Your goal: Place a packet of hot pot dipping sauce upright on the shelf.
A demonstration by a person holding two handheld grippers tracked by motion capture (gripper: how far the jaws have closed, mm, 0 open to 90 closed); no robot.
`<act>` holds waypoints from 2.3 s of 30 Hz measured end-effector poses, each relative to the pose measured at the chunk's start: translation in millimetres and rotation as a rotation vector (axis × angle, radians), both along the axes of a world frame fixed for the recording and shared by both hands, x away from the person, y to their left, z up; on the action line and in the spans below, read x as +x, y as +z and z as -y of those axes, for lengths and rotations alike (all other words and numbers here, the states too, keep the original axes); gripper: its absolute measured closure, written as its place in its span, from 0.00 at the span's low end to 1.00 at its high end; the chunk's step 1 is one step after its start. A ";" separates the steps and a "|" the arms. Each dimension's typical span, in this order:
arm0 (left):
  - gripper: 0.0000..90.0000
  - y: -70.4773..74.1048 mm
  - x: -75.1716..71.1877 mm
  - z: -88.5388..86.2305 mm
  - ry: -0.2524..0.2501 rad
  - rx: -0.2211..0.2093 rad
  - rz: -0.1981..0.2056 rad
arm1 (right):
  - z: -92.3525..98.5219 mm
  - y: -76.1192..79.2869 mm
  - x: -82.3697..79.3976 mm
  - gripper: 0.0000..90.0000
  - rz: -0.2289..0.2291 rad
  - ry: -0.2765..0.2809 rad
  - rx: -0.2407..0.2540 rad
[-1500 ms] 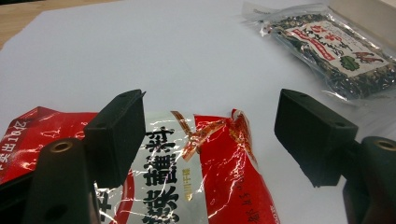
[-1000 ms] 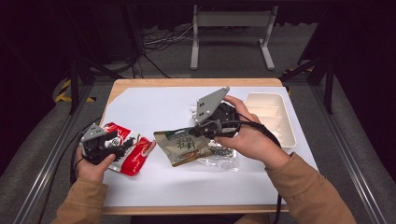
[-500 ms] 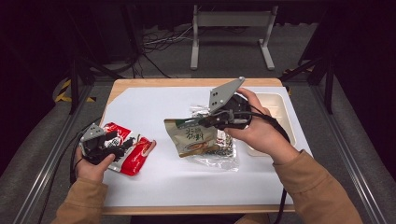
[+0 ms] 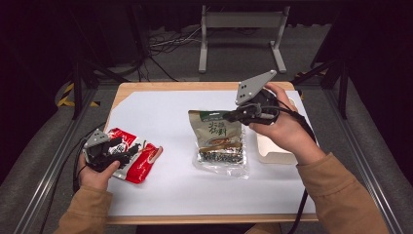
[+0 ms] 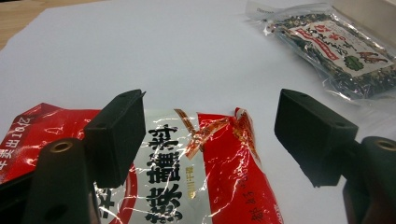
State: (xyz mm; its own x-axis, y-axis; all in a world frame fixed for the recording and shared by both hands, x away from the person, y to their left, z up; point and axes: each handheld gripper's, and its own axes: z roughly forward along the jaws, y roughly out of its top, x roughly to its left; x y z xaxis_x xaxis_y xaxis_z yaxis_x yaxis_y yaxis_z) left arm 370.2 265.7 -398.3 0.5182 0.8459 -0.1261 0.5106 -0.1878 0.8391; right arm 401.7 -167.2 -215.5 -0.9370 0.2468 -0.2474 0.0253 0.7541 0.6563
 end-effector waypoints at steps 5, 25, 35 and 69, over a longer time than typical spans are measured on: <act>0.28 -0.9 -1.5 -0.6 0.006 0.001 -0.003 | 15.6 1.9 8.0 1.00 0.002 -0.029 0.015; 0.27 -4.2 -3.2 -3.4 0.028 -0.003 -0.012 | 77.3 1.2 45.2 1.00 0.015 -0.141 0.092; 0.27 -4.3 -3.2 -4.7 0.032 -0.007 -0.011 | 101.3 -1.5 57.9 1.00 0.052 -0.184 0.106; 0.26 -7.5 -22.0 -22.2 0.094 -0.004 -0.018 | 151.1 2.1 94.9 1.00 0.102 -0.257 0.082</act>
State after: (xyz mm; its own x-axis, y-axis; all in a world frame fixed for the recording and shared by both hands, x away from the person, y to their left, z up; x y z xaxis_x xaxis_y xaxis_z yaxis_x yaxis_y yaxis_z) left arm 348.2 287.9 -405.9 0.4342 0.8902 -0.1383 0.5409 -0.1348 0.8302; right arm 496.6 -318.3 -213.4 -0.8124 0.4958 -0.3068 0.1388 0.6755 0.7241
